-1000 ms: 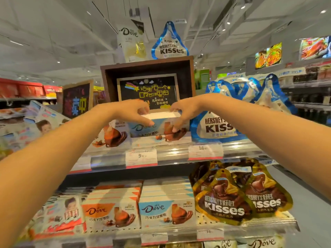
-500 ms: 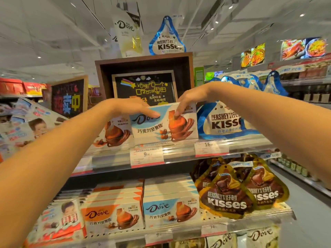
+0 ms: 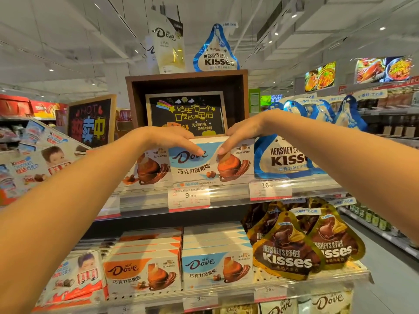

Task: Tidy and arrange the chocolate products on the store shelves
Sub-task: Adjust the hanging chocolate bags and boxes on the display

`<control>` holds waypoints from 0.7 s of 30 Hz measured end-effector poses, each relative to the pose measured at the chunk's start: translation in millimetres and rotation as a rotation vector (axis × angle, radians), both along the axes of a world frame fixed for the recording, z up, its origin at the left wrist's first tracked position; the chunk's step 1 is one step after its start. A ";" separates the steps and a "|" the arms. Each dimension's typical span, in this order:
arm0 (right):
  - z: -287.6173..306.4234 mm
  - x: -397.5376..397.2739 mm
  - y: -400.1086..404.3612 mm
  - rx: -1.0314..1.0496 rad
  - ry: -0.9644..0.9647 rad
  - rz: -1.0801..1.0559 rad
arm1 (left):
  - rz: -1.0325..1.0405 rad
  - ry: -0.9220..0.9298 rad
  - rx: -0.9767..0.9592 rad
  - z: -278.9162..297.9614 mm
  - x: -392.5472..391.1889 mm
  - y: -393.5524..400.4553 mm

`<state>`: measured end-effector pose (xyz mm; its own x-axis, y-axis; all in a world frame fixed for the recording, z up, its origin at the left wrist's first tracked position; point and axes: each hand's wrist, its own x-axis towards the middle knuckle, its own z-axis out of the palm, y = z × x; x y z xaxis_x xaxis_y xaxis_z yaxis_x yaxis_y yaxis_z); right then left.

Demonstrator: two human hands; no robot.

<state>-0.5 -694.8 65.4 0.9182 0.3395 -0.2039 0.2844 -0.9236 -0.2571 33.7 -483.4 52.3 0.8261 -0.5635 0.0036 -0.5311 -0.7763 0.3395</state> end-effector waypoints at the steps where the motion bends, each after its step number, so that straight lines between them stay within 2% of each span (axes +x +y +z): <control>1: 0.5 -0.3 0.5 -0.003 0.004 -0.001 | -0.001 0.006 0.003 0.5 0.3 -0.4; 7: 2.3 5.0 0.7 0.005 0.035 -0.002 | -0.002 -0.050 -0.036 -1.2 3.2 0.0; 14: 5.5 -3.4 10.9 0.072 -0.184 0.035 | -0.107 -0.101 -0.204 0.2 4.0 18.5; 21: 2.7 4.6 23.1 0.048 -0.116 0.018 | -0.113 -0.083 -0.119 -0.8 -3.7 25.5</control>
<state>4.1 -671.7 68.1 0.9286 0.3625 -0.0795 0.3309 -0.9057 -0.2650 30.0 -457.9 51.4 0.7515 -0.6444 0.1416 -0.6429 -0.6669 0.3767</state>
